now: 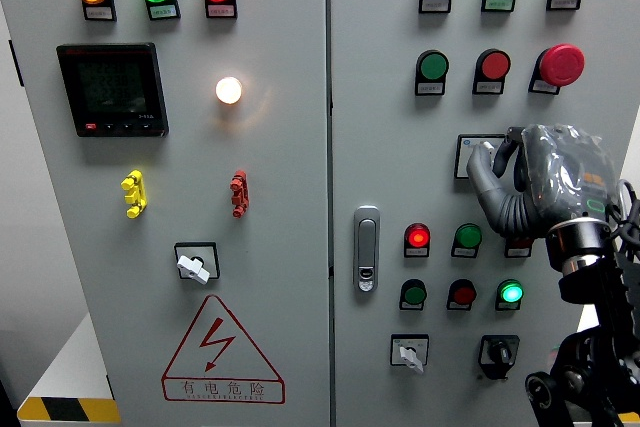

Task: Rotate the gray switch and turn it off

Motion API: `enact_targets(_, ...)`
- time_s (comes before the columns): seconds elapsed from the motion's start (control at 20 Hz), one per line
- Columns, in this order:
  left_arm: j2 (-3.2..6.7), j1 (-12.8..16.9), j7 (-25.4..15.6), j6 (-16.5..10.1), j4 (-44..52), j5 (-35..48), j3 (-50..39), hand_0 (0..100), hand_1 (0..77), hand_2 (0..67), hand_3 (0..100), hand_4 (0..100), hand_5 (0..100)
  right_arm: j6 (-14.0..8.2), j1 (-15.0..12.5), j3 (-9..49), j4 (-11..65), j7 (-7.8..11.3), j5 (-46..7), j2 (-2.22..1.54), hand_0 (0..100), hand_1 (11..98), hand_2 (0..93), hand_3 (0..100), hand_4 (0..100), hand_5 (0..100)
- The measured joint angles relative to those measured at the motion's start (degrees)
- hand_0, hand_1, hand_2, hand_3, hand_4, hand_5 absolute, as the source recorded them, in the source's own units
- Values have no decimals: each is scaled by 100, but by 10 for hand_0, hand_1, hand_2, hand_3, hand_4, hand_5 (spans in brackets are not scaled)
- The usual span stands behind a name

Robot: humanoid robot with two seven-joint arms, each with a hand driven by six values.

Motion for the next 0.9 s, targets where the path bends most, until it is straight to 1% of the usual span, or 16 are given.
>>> enact_targets(0.25, 0, 0, 0, 0, 0, -2, 0, 0, 0, 132, 183, 96, 118, -30, -2, -6, 25, -47, -5, 0, 804, 250, 752, 1000, 1000, 992)
enact_targets(0.3, 0, 0, 0, 0, 0, -3, 0, 0, 0, 132, 183, 96, 118, -43, -14, -6, 38, -55, -5, 0, 821, 234, 698, 1000, 1000, 990)
enact_targets(0.45, 0, 0, 0, 0, 0, -3, 0, 0, 0, 132, 183, 95, 118, -175, -54, -6, 73, -58, 7, 7, 832, 223, 695, 1000, 1000, 986)
enact_targets(0.5, 0, 0, 0, 0, 0, -3, 0, 0, 0, 132, 183, 95, 118, -234, -74, -6, 94, -53, 13, 7, 831, 223, 691, 1000, 970, 981)
enact_targets(0.6, 0, 0, 0, 0, 0, -1, 0, 0, 0, 132, 183, 95, 118, -287, -117, -6, 175, -40, 20, 13, 829, 223, 676, 1000, 821, 996)
enact_targets(0.8, 0, 0, 0, 0, 0, -1, 0, 0, 0, 132, 183, 95, 118, -307, -241, -13, 409, -34, 27, 18, 825, 226, 663, 998, 838, 1000)
enact_targets(0.9, 0, 0, 0, 0, 0, -1, 0, 0, 0, 132, 183, 96, 118, -308, -319, -37, 545, -33, 28, 18, 823, 227, 650, 975, 824, 984)
